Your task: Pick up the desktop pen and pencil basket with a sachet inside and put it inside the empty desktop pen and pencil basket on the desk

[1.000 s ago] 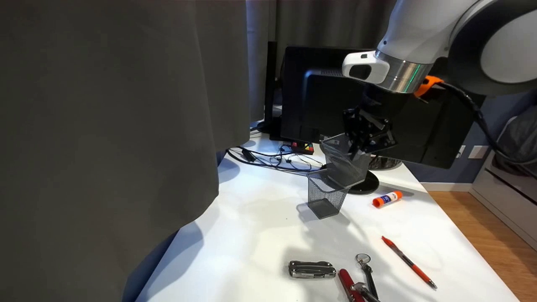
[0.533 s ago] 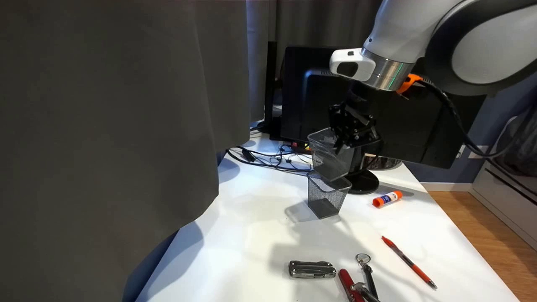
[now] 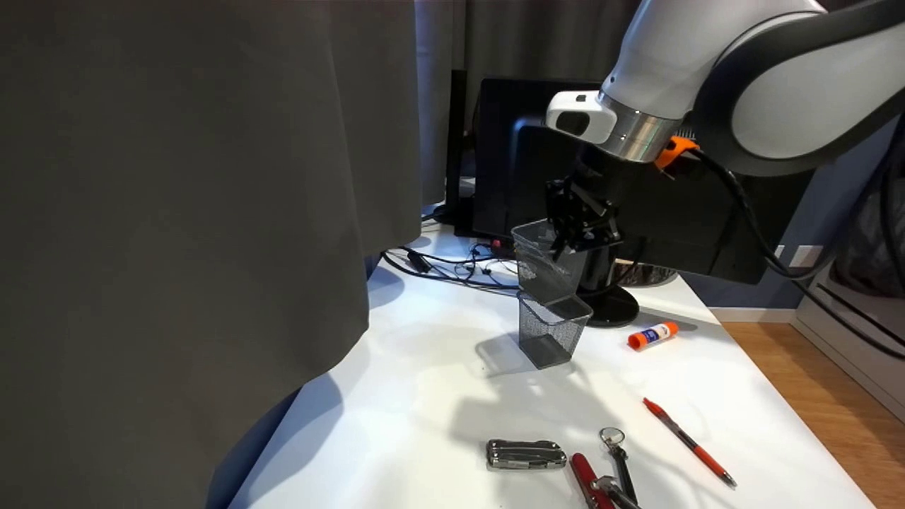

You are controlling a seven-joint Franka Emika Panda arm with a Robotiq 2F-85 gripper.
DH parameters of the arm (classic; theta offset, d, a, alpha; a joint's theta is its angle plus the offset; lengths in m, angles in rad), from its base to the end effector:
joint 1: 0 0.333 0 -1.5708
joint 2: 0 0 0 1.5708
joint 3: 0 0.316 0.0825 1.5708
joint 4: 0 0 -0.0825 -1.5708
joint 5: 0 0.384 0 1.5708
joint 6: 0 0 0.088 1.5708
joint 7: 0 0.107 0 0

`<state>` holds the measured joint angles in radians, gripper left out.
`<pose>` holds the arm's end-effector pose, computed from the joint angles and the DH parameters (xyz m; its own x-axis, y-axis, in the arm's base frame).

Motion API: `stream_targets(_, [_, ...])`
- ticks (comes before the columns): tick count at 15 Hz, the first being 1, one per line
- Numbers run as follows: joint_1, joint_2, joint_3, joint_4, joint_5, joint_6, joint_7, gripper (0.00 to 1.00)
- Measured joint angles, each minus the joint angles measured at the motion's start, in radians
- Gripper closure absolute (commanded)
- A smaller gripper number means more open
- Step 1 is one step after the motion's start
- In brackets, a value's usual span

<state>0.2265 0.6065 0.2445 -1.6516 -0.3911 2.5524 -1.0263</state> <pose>0.6436 0.3051 0.2991 -0.1547 0.9879 0.0098 0.9297 0.1422 0.3398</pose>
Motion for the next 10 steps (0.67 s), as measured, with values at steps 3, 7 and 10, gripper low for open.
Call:
stream_targets(3, [0.013, 0.009, -0.007, 0.007, 0.000, 0.005, 0.068, 0.98])
stream_targets(7, [0.037, 0.009, -0.021, 0.008, -0.001, 0.007, 0.171, 0.98])
stream_targets(10, [0.050, 0.009, -0.031, 0.008, -0.004, 0.007, 0.224, 0.98])
